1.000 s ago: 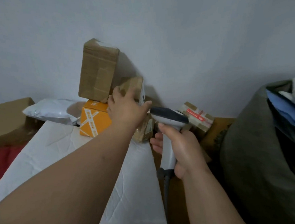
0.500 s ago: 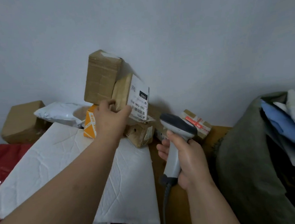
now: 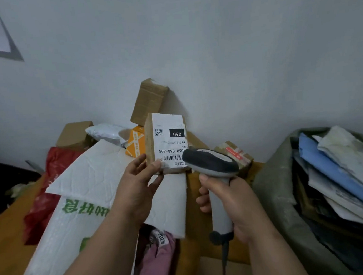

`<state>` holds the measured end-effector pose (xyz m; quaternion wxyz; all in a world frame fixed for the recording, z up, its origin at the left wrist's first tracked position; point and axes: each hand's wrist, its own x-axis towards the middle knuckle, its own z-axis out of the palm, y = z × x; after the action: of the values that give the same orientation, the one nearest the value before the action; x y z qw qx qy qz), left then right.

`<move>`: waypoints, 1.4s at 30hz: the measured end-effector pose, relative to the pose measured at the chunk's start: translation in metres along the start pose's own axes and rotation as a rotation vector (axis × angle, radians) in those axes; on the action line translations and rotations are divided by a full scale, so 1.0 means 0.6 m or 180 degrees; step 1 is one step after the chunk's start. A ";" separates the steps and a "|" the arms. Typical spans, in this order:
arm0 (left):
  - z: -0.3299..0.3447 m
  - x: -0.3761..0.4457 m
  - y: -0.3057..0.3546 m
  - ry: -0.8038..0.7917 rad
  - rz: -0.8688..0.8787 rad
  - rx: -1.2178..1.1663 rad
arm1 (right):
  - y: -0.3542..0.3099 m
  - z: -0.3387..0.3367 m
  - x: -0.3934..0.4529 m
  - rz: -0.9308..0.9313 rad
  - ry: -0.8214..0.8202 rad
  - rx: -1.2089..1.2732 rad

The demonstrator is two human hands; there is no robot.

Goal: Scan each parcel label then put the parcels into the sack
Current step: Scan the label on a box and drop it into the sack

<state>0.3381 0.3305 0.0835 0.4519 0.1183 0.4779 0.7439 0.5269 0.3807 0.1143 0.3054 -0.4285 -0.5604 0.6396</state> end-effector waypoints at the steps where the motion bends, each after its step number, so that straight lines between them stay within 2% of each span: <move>1: 0.000 -0.016 0.003 0.0001 0.0048 -0.0014 | -0.004 -0.001 -0.014 -0.0024 -0.0024 -0.0029; 13: -0.028 -0.124 0.029 -0.0041 0.0636 -0.0226 | -0.031 0.008 -0.131 -0.0118 -0.0204 -0.0364; 33: -0.087 -0.167 0.077 -0.0132 0.0395 -0.0367 | -0.044 0.083 -0.212 -0.0243 0.0001 -0.0443; 42: -0.100 -0.184 0.089 -0.0315 0.0471 -0.0330 | -0.036 0.098 -0.236 -0.0387 0.0097 -0.0474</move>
<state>0.3342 0.2004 0.1244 0.4244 0.1663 0.4058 0.7922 0.5359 0.2346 0.1650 0.3195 -0.4249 -0.6267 0.5698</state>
